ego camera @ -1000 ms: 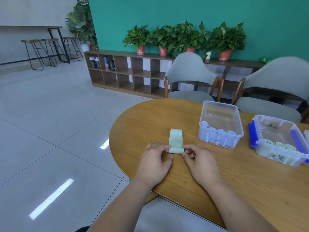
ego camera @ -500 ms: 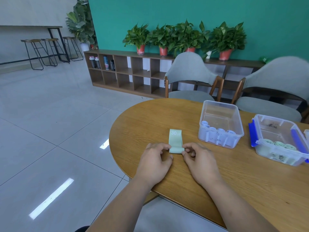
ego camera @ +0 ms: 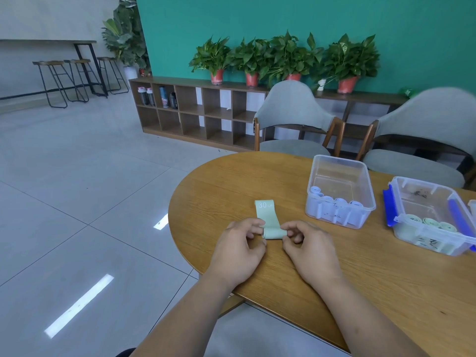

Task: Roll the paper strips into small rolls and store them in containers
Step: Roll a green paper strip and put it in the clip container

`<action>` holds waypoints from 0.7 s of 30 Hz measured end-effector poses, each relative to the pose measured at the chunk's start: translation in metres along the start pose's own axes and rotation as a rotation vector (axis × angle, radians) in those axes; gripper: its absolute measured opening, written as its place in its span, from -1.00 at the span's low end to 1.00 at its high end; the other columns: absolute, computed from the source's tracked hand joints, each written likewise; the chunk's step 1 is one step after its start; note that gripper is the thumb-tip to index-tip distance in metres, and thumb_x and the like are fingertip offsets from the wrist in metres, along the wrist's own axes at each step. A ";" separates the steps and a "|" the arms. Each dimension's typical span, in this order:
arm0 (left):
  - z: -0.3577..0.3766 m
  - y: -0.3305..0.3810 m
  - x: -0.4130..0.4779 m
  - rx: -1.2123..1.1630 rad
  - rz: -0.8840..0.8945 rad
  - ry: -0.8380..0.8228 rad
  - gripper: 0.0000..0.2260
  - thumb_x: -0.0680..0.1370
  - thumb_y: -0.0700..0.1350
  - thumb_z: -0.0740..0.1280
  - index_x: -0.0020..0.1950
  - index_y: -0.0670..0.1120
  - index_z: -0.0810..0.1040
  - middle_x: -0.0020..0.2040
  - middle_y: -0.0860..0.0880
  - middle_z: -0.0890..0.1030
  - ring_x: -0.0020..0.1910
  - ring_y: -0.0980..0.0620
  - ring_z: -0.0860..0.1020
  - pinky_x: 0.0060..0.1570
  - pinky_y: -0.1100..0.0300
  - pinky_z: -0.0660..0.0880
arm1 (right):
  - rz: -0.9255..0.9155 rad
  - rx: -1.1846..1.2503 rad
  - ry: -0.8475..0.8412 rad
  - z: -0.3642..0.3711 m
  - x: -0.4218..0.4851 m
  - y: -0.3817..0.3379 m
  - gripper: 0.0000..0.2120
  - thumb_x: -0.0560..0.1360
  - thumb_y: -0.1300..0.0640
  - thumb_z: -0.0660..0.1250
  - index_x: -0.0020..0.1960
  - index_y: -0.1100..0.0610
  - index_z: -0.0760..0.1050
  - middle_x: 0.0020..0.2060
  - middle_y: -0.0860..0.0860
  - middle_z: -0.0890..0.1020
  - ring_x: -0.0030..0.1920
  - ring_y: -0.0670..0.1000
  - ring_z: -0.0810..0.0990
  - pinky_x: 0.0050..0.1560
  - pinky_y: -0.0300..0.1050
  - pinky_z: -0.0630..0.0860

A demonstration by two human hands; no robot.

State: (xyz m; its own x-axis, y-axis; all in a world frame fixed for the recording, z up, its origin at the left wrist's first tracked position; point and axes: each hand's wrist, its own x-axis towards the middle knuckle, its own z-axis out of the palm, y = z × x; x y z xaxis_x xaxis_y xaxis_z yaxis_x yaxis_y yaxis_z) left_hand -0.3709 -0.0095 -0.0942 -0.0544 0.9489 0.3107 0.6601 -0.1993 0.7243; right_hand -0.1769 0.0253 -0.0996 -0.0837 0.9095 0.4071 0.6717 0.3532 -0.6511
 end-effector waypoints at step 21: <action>0.002 0.000 0.001 0.115 0.008 0.034 -0.66 0.52 0.05 0.48 0.28 0.21 0.55 0.04 0.34 0.65 0.14 0.30 0.46 0.28 0.20 0.35 | 0.080 0.071 -0.050 -0.006 -0.001 -0.008 -0.73 0.34 0.20 0.52 -0.08 -0.13 0.63 -0.28 -0.19 0.64 -0.23 -0.11 0.60 -0.20 -0.35 0.45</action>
State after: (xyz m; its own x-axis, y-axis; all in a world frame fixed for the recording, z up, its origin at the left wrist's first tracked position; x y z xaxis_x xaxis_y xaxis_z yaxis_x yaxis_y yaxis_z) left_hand -0.3689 -0.0081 -0.0951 -0.0728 0.9380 0.3389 0.7419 -0.1761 0.6469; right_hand -0.1781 0.0203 -0.0906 -0.0693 0.9446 0.3210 0.6243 0.2920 -0.7246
